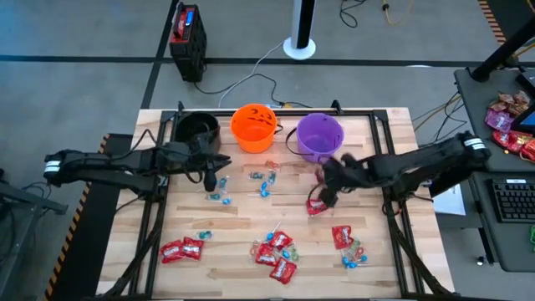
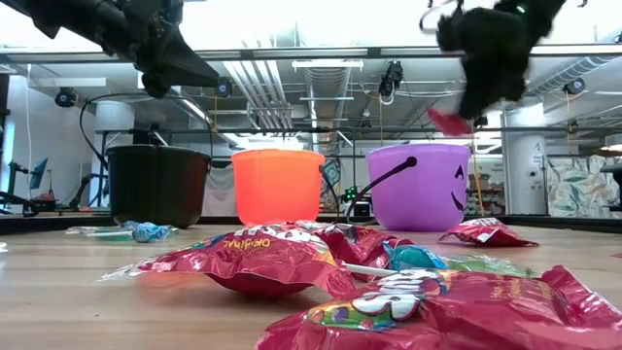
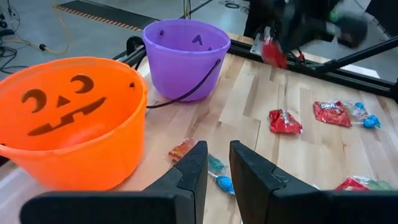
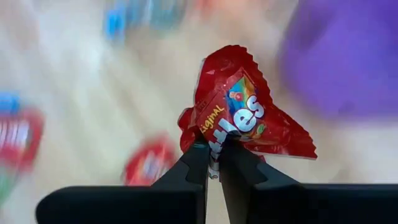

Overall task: Sort candy by brand, put in halloween buckets
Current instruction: Put the red candy into the violet bucket, then put the blue candy into the orange bucket

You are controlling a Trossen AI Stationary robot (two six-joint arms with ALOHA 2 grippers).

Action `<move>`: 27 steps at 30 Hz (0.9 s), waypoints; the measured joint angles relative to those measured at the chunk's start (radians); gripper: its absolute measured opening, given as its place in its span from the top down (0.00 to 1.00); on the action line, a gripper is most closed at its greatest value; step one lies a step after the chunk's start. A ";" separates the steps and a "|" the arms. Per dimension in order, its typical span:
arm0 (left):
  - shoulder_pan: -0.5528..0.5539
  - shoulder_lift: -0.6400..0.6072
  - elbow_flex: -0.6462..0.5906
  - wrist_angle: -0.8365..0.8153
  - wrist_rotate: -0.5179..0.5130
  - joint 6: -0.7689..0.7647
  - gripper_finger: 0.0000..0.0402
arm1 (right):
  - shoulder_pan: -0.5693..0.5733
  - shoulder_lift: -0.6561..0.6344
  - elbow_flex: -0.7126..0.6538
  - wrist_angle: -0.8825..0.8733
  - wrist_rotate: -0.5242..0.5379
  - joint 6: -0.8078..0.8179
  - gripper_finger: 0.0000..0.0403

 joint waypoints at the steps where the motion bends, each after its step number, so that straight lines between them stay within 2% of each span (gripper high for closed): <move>1: 0.000 0.014 0.000 0.011 0.000 -0.005 0.87 | -0.008 -0.015 0.010 0.015 0.076 -0.028 0.95; 4: 0.000 0.054 0.000 0.059 0.003 -0.013 0.87 | -0.056 -0.044 0.043 0.044 0.267 -0.132 0.95; 8: -0.001 0.092 0.000 0.114 0.021 -0.024 0.87 | -0.186 -0.037 0.084 0.060 0.347 -0.209 0.95; 11: -0.003 0.109 0.011 0.125 0.049 -0.047 0.87 | -0.287 -0.012 0.107 0.067 0.318 -0.243 0.90; 15: -0.017 0.122 0.024 0.128 0.071 -0.090 0.87 | -0.410 0.020 0.121 0.073 0.165 -0.274 0.75; 18: -0.044 0.135 0.027 0.136 0.071 -0.103 0.87 | -0.467 0.031 0.118 0.067 0.119 -0.293 0.65; 23: -0.111 0.169 0.027 0.166 0.037 -0.155 0.87 | -0.460 -0.009 0.108 0.066 0.115 -0.310 0.54; 27: -0.189 0.207 0.027 0.193 -0.017 -0.179 0.87 | -0.350 -0.052 0.099 0.089 0.114 -0.329 0.51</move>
